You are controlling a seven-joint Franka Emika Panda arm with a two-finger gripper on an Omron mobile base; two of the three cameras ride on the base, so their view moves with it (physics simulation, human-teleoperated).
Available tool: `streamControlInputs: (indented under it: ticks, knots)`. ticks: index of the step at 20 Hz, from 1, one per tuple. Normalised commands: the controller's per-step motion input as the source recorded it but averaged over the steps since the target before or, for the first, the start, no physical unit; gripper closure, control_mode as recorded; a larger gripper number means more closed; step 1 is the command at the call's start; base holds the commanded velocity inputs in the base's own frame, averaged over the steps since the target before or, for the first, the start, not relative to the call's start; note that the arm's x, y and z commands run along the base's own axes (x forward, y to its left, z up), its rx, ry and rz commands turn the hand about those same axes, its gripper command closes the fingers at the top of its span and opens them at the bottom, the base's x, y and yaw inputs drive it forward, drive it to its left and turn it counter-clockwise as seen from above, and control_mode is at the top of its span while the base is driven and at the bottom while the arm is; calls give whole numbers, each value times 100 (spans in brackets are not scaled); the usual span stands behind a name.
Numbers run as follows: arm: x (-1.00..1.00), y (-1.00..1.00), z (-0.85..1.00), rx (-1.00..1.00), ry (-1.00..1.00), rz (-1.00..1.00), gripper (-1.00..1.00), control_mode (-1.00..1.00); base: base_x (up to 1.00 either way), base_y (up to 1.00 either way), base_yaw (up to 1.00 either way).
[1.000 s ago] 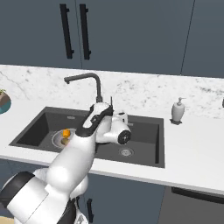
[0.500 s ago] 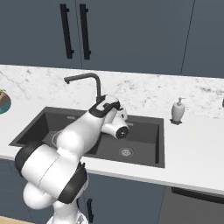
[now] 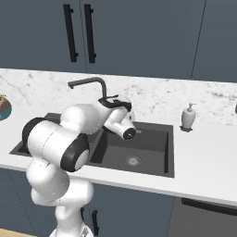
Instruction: Put the colander in the sink, put the kiwi, peach, orange in the colander, and turn on the sink faucet and pour water over the colander.
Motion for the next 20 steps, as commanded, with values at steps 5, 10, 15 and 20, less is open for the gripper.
streamControlInputs:
  ticks: [5,10,15,20]
  knots:
    - [54,0,-9,0,0,0,-100,-100,0,0,0]
    - [53,0,-12,0,0,0,-100,-100,0,0,0]
    - [54,0,-13,0,0,0,-100,-100,0,0,0]
    - [42,0,-18,0,0,0,-100,-100,0,0,0]
